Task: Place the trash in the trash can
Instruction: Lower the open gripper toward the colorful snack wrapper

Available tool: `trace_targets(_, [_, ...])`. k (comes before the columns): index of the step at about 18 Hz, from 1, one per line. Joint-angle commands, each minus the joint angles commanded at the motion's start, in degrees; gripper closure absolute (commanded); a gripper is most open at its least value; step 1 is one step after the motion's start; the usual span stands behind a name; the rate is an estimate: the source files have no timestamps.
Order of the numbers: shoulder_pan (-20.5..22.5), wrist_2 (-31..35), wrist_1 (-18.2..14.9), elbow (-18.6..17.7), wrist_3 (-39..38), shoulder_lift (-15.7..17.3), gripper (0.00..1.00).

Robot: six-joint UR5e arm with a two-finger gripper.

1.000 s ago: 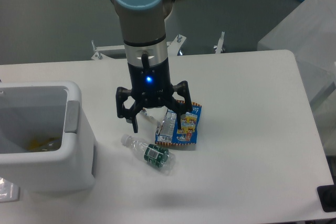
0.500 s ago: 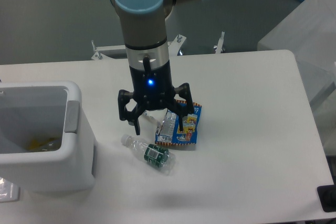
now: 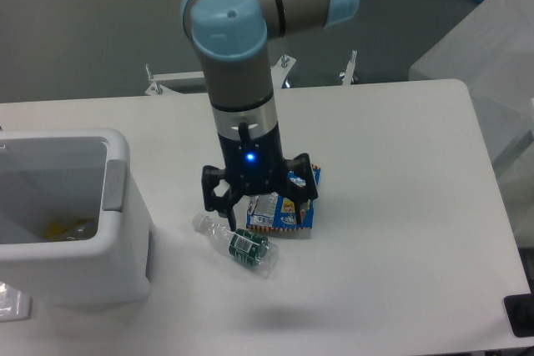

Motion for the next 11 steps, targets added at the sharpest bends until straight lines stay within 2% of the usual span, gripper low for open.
trace_targets(5, [6.41, -9.48, 0.18, -6.68, 24.07, 0.26, 0.0])
trace_targets(8, [8.35, -10.56, 0.18, -9.32, 38.32, 0.09, 0.0])
trace_targets(11, [8.36, -10.12, -0.09, -12.39, 39.51, 0.0, 0.0])
